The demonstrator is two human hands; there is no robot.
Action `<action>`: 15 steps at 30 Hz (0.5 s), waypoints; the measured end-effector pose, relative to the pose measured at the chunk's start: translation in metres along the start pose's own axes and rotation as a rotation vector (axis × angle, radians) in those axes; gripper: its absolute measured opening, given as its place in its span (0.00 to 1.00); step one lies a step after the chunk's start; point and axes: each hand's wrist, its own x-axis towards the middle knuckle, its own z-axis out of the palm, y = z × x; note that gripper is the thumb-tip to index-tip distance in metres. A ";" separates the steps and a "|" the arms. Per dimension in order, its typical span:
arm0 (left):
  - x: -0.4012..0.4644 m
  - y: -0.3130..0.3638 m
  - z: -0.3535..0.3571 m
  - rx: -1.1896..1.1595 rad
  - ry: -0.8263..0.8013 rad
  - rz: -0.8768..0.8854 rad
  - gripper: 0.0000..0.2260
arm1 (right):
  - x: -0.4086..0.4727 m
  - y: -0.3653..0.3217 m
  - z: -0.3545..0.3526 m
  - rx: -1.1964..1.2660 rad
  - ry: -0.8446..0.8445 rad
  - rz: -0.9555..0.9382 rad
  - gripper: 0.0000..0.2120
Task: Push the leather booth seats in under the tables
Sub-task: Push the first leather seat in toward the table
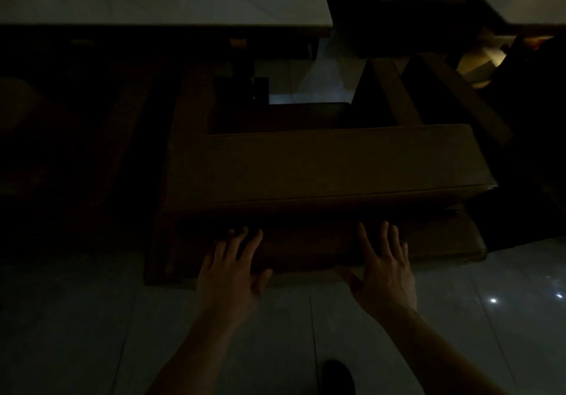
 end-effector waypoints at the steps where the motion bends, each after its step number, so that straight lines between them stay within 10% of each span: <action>1: -0.005 -0.003 0.000 -0.007 -0.005 -0.001 0.32 | -0.005 -0.003 0.001 0.003 -0.005 -0.001 0.46; 15: -0.001 -0.023 -0.002 0.003 -0.040 0.045 0.30 | -0.010 -0.013 0.012 0.087 -0.028 0.013 0.43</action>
